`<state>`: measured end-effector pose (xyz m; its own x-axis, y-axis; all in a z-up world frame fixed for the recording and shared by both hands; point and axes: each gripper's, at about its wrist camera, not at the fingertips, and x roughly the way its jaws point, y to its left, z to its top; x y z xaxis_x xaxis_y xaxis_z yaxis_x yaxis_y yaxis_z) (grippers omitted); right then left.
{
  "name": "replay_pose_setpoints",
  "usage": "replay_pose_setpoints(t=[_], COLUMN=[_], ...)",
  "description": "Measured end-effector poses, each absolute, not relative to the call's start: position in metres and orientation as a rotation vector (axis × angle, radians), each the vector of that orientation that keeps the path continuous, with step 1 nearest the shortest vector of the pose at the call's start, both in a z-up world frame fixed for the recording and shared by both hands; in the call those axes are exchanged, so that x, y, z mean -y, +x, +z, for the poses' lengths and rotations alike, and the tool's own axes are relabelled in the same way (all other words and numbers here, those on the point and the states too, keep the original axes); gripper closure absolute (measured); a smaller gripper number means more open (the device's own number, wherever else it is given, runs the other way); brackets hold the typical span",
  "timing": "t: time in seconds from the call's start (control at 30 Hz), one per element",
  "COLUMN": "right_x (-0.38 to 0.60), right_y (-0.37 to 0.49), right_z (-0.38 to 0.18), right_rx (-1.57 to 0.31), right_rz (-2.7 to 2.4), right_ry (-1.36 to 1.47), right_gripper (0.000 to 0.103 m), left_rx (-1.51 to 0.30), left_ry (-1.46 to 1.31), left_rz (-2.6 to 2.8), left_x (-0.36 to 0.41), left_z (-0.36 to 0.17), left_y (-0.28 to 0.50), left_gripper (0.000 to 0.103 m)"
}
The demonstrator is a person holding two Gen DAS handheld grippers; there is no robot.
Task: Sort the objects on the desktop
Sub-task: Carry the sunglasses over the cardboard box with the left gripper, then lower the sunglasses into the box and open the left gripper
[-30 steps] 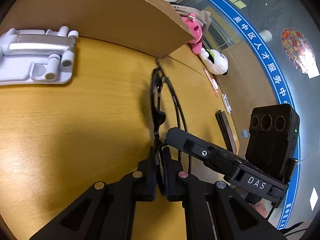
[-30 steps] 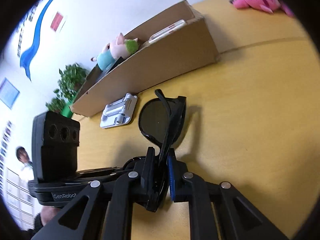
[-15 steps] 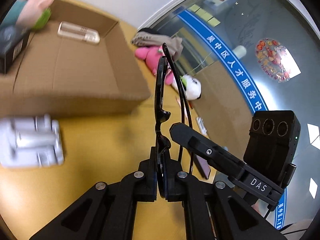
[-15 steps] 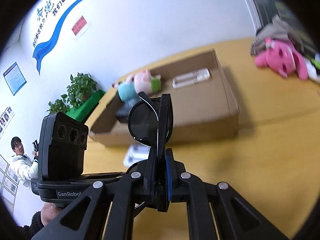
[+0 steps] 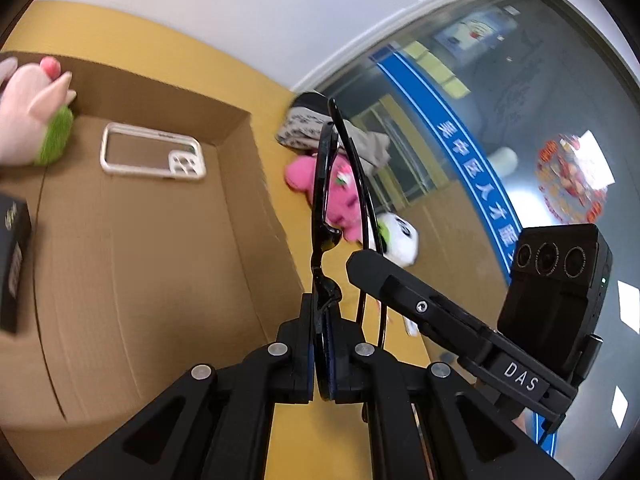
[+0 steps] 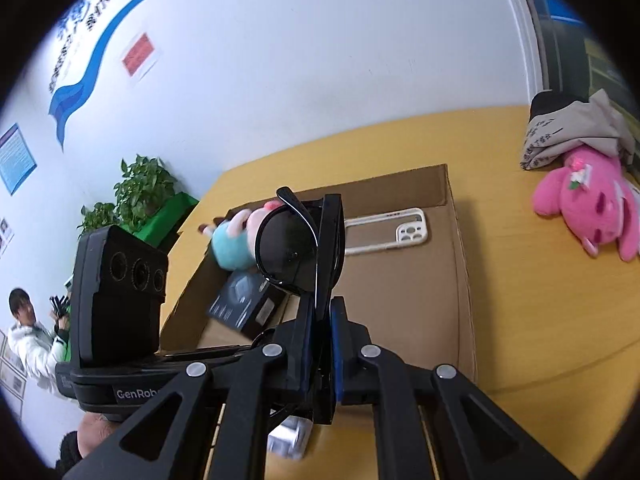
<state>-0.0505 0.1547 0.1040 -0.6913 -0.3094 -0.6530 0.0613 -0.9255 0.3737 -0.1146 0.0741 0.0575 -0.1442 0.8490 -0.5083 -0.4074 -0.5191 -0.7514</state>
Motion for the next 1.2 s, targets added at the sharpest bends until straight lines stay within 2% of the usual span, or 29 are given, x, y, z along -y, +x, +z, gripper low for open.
replay_pose_setpoints(t=[0.2, 0.37, 0.63, 0.73, 0.83, 0.9, 0.93, 1.0, 1.07, 1.13, 1.2], right_x=[-0.162, -0.164, -0.169, -0.171, -0.171, -0.167, -0.164, -0.165, -0.169, -0.172, -0.168], right_y=[-0.108, -0.147, -0.172, -0.173, -0.172, -0.173, -0.172, -0.166, -0.155, -0.138, -0.117], right_z=[0.076, 0.028, -0.02, -0.03, -0.034, -0.032, -0.029, -0.02, -0.009, 0.005, 0.018], right_rx=[0.476, 0.443, 0.427, 0.433, 0.393, 0.355, 0.331, 0.333, 0.371, 0.391, 0.376], right_rz=[-2.666, -2.645, -2.634, -2.635, -2.652, -2.65, -2.657, -2.671, -2.685, -2.706, -2.733], right_ry=[1.251, 1.425, 1.594, 1.629, 1.632, 1.629, 1.622, 1.582, 1.541, 1.474, 1.387], right_gripper=[0.096, 0.096, 0.096, 0.096, 0.096, 0.095, 0.095, 0.091, 0.076, 0.046, 0.037], left_rx=[0.618, 0.693, 0.753, 0.762, 0.845, 0.873, 0.858, 0.79, 0.72, 0.675, 0.646], left_ry=[-1.36, -1.53, -1.715, -1.786, -1.793, -1.777, -1.767, -1.759, -1.708, -1.608, -1.509], left_rz=[1.766, 1.721, 1.676, 1.667, 1.64, 1.655, 1.681, 1.755, 1.839, 1.918, 1.987], left_x=[-0.092, -0.102, -0.109, -0.112, -0.106, -0.102, -0.1, -0.096, -0.087, -0.072, -0.053], left_z=[0.031, -0.026, -0.073, -0.084, -0.088, -0.084, -0.079, -0.066, -0.049, -0.026, -0.008], left_y=[-0.165, -0.198, -0.212, -0.211, -0.21, -0.209, -0.207, -0.203, -0.195, -0.181, -0.165], left_gripper=[0.1, 0.101, 0.101, 0.097, 0.093, 0.074, 0.07, 0.045, 0.031, 0.023, 0.021])
